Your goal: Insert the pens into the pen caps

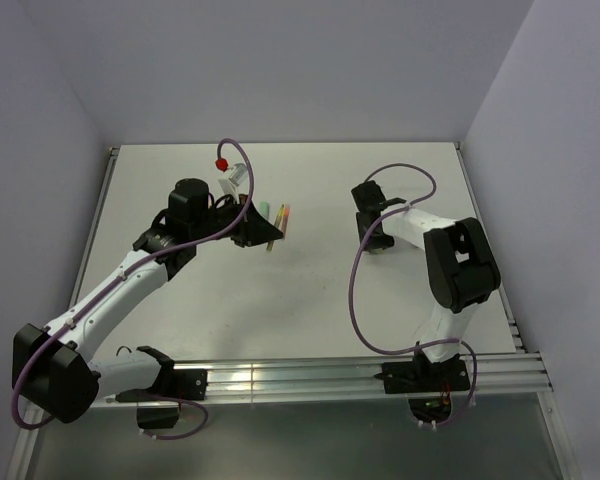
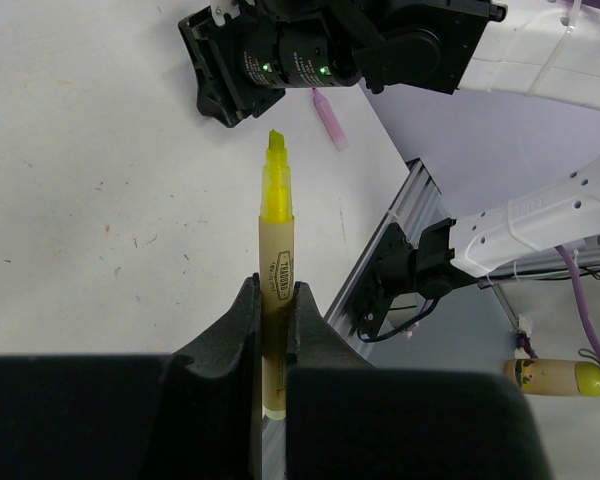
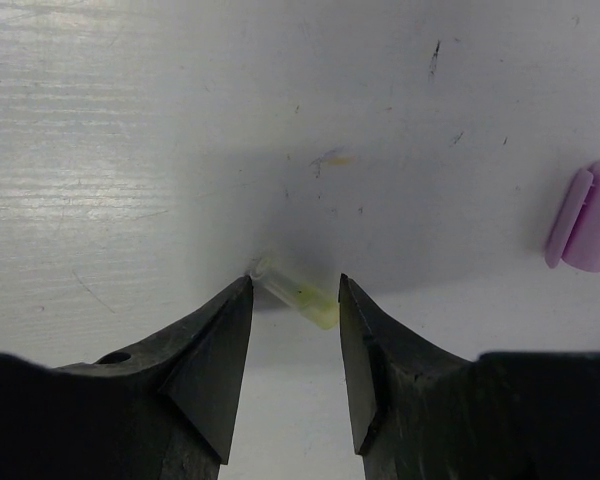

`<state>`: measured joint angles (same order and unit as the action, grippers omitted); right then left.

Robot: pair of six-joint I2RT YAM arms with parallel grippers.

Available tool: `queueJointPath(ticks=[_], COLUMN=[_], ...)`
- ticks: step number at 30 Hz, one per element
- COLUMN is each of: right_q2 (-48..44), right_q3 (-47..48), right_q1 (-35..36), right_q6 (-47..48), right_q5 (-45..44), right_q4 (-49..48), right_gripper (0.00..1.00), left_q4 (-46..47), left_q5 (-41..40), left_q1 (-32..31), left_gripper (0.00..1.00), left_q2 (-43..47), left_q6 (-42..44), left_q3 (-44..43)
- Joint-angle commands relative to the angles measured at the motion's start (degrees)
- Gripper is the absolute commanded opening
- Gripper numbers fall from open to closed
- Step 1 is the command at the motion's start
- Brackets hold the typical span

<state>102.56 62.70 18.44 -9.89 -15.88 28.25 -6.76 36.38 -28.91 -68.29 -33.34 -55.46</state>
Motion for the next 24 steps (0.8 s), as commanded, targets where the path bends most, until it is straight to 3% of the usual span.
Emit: queueJointPath(ticks=[1,24], right_q2=[0.62,3.87], right_q3=[1.9,4.45], right_q1=[-0.51,-2.44], right_q6=[0.22,-7.34], right_q5=[1.9,8.24], right_q4=[-0.83,2.6], right_gripper=[0.47,0.31], left_q4=[1.49,0.97], left_q5=[1.23,1.15], left_q1=[0.17,0.16], left_gripper=[0.0,0.0], left_q2=[0.35,-0.35], left_q6=[1.61,1.79], left_q3=[0.44,0.18])
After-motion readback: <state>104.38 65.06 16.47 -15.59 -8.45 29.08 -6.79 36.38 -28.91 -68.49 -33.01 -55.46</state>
